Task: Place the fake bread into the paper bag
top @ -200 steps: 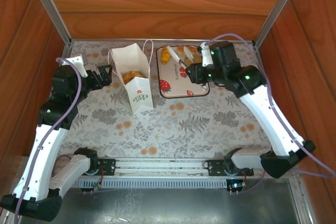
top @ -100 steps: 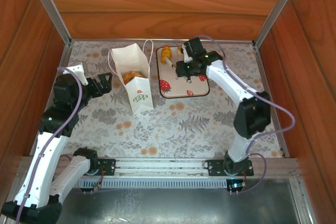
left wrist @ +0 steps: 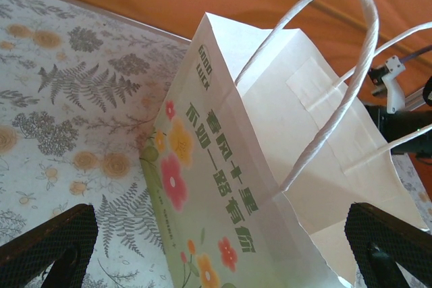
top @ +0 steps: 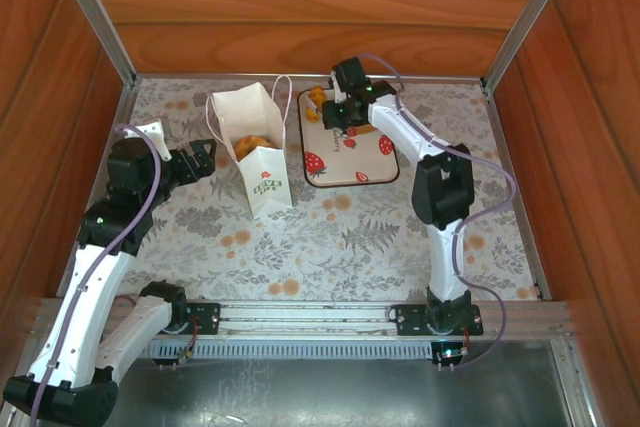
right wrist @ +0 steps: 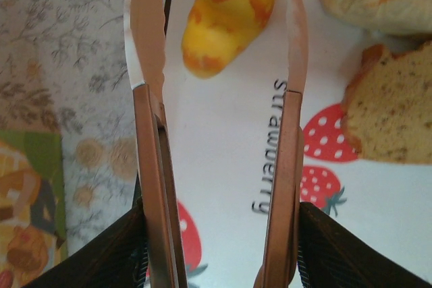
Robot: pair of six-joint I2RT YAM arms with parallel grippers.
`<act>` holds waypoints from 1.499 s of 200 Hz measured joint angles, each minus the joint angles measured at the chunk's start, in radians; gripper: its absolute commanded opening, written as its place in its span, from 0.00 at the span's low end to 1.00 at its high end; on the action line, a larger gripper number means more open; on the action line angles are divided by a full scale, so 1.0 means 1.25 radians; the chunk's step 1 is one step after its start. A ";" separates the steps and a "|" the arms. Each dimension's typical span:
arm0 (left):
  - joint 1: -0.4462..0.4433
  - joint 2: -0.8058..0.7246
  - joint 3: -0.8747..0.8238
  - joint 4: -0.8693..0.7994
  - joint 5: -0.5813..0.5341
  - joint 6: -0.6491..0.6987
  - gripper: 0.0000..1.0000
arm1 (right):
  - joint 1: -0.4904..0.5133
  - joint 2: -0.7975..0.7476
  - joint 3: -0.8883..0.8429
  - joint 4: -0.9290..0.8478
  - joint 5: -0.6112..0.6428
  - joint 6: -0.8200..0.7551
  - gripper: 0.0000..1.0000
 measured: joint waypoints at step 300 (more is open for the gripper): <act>-0.007 0.106 0.104 -0.024 0.060 -0.030 0.92 | 0.001 -0.278 -0.181 -0.029 0.047 0.011 0.32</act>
